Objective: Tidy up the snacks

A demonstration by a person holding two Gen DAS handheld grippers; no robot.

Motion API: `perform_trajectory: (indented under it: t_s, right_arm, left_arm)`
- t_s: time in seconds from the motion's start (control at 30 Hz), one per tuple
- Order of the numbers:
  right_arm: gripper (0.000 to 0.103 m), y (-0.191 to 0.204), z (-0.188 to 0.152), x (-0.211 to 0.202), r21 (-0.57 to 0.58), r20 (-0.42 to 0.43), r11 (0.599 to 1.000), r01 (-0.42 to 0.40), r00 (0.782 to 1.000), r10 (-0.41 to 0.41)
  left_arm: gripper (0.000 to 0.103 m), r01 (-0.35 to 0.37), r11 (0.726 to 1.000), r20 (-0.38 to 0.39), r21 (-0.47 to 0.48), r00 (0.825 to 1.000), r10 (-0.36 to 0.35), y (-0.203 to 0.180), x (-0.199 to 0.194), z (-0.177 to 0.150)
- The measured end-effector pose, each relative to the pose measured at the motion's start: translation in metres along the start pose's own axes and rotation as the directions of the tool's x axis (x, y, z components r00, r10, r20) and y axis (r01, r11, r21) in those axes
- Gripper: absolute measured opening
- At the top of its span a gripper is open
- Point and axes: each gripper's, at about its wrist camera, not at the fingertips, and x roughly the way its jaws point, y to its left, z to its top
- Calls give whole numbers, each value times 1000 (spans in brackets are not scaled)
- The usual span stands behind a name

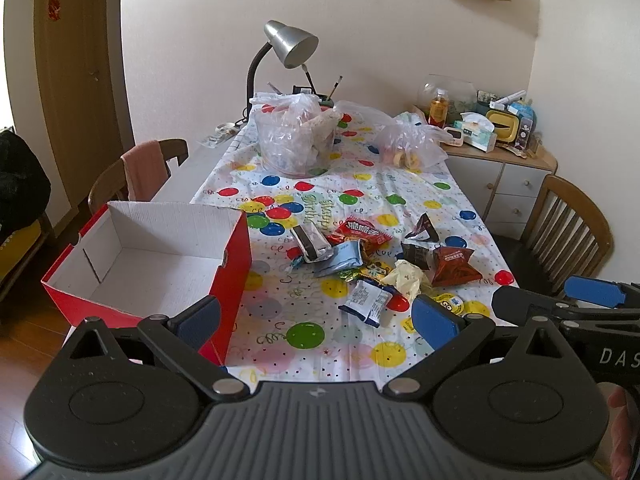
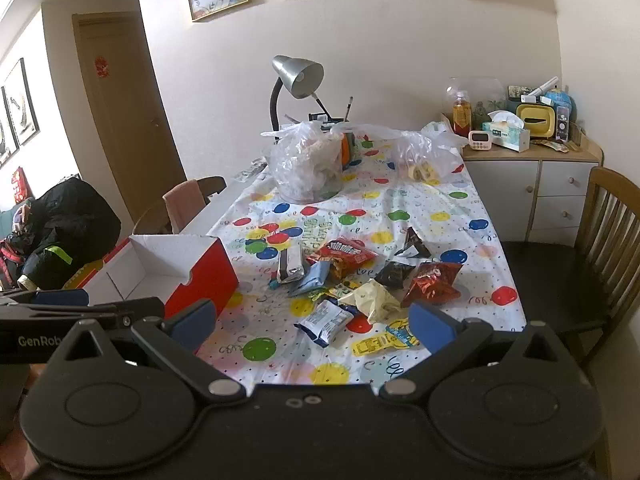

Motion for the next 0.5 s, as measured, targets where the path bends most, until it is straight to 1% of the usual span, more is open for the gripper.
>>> perform_trajectory:
  t_s: [0.27,0.5]
  right_arm:
    - [103,-5,0,0,0,2,1000,-4,1000,4]
    - [103,-12,0,4,-2,-7,1000,-9,1000,9]
  left_arm:
    - [102,-8,1000,-4,0,1000,8,-1,3,3]
    - [102,-10,1000,-42,9,999,10,-13,23,1]
